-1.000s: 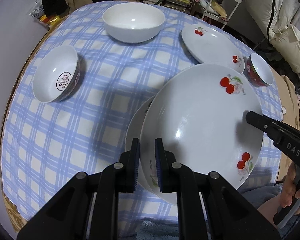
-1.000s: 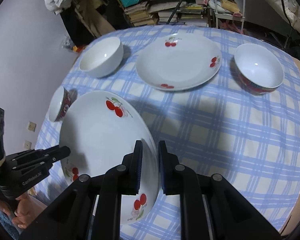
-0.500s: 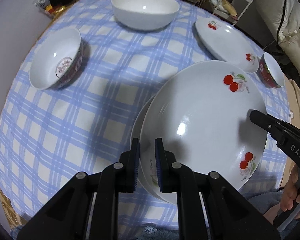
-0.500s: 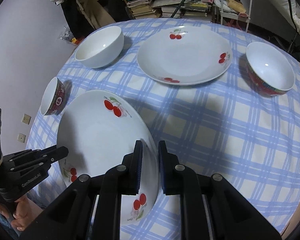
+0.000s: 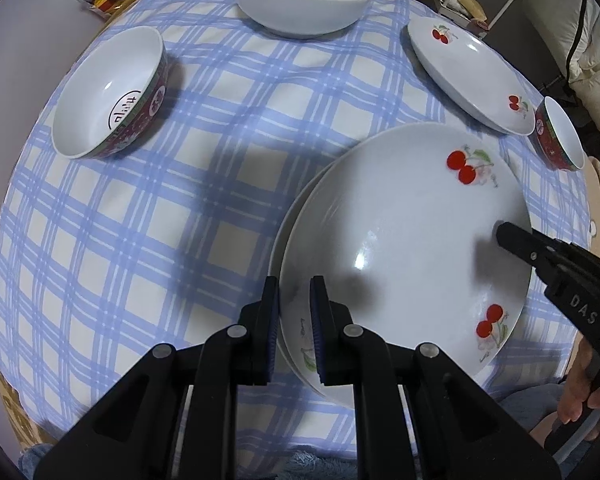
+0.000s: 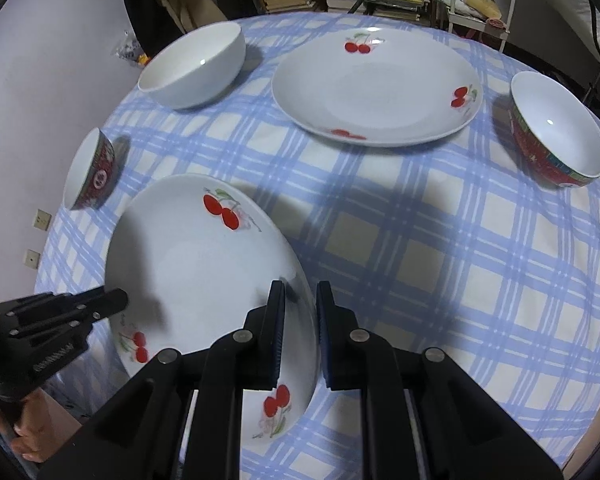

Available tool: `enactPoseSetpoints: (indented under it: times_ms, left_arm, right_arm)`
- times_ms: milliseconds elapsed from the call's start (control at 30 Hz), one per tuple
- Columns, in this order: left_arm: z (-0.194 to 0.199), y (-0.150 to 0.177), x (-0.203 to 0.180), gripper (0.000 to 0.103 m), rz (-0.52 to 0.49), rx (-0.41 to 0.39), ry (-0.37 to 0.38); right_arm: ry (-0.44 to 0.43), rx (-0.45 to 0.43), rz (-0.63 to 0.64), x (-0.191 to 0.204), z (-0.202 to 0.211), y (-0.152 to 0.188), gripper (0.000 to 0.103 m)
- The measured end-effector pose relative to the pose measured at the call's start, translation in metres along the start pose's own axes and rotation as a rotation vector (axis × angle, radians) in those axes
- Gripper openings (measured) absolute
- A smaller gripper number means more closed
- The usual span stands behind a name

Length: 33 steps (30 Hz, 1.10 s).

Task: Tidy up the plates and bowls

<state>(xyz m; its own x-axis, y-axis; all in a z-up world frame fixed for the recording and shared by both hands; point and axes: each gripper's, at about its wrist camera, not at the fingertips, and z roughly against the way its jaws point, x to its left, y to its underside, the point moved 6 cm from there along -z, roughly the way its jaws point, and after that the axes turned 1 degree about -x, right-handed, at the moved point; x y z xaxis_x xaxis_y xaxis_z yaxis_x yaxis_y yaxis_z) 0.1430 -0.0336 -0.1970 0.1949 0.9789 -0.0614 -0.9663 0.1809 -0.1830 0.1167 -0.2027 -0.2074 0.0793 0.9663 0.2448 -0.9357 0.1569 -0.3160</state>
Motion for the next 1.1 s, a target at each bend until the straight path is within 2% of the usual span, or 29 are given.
enactPoseSetpoints:
  times_ms: [200, 367, 700, 1000, 1067, 1100]
  left_arm:
    - [-0.003, 0.000, -0.001, 0.013, -0.017, -0.010, -0.025]
    - [-0.005, -0.001, -0.004, 0.014, -0.064, -0.030, -0.076]
    - [-0.002, -0.005, -0.006, 0.016, -0.031, -0.039, -0.050]
    - [0.010, -0.011, -0.011, 0.019, -0.073, -0.071, -0.064]
    - [0.014, -0.018, -0.015, 0.022, -0.072, -0.075, -0.048]
    - [0.016, -0.023, -0.017, 0.024, -0.072, -0.077, -0.044]
  right_arm:
    - [0.006, 0.018, -0.006, -0.001, -0.008, 0.003, 0.016]
    - [0.014, 0.003, -0.008, -0.001, -0.007, 0.005, 0.013]
    - [-0.006, -0.060, -0.017, 0.001, 0.007, -0.005, 0.014]
    - [0.018, -0.149, -0.003, -0.001, 0.036, -0.025, 0.014]
    - [0.025, -0.158, -0.011, -0.006, 0.041, -0.034, 0.018]
    - [0.030, -0.161, -0.013, -0.008, 0.042, -0.038, 0.028]
